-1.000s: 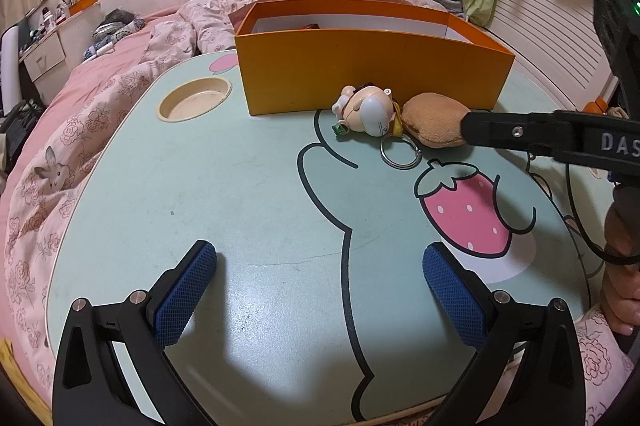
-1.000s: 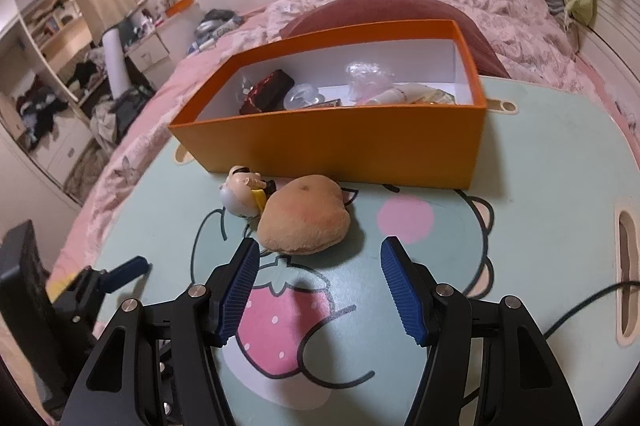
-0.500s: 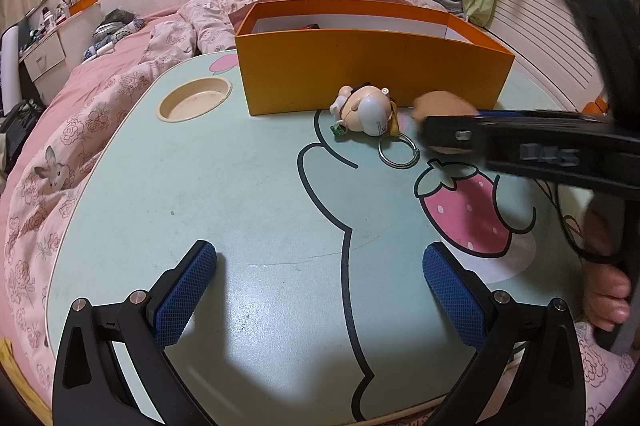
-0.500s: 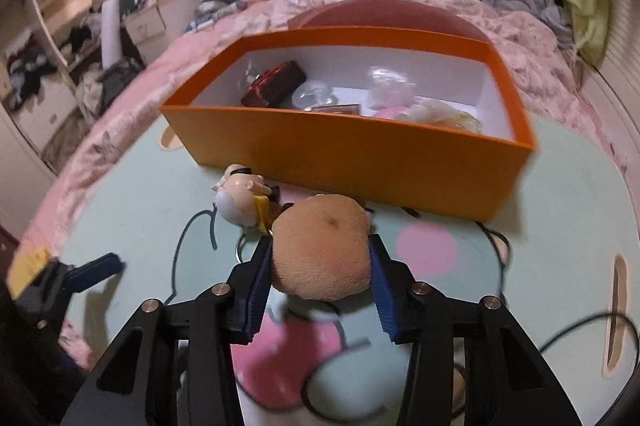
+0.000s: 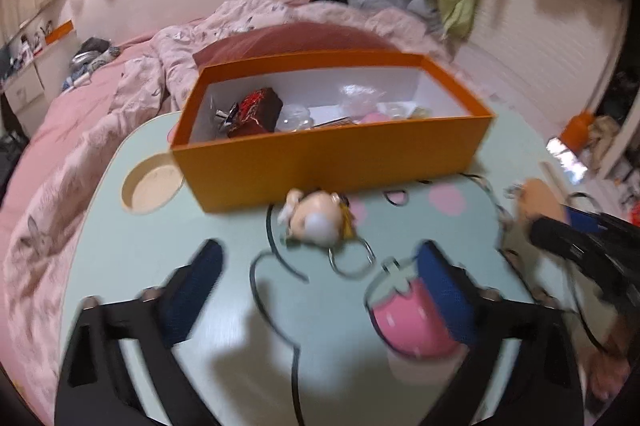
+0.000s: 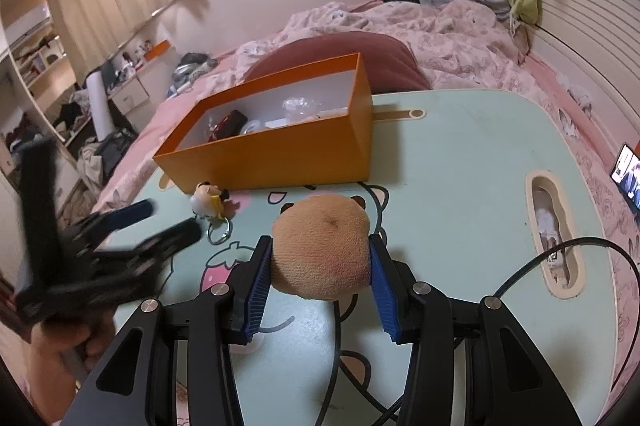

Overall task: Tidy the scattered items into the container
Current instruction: 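Grasp the brown plush bun with the right gripper while the left grasps the white figurine keychain, then carry the figurine with the left gripper into the orange box while the right drops the plush bun in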

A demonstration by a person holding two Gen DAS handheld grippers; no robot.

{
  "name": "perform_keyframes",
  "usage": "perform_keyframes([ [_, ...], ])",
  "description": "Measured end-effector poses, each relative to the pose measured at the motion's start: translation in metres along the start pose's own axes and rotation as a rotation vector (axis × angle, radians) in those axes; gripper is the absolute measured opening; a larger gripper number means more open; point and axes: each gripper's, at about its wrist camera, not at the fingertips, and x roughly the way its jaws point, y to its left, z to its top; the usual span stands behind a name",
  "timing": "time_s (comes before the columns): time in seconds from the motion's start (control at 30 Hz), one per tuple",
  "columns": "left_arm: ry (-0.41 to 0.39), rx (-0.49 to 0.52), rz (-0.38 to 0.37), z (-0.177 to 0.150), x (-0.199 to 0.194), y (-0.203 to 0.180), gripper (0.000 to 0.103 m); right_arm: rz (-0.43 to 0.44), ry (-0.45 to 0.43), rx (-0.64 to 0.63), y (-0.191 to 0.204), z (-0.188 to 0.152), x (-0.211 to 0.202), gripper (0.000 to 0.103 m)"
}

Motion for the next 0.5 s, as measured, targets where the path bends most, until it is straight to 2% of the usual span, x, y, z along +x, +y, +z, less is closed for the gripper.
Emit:
perform_keyframes([
  [0.07,0.042,-0.008,-0.004,0.008,0.015,-0.002,0.074,0.011,0.000,0.002,0.000,-0.001,-0.001,0.046],
  [0.1,0.061,-0.018,0.000,0.011,0.023,-0.003,0.073,0.012,0.000,-0.001,0.001,-0.002,-0.001,0.046],
  [0.2,0.060,-0.026,0.022,0.013,0.034,-0.001,0.068,0.008,0.004,-0.010,0.004,-0.004,0.000,0.046],
  [0.27,0.060,-0.034,0.013,0.013,0.040,0.001,0.049,0.010,0.006,-0.012,0.004,-0.005,0.000,0.046],
  [0.5,0.014,-0.060,-0.044,0.007,0.029,0.013,0.048,0.009,0.003,-0.019,0.006,-0.006,0.000,0.046],
])
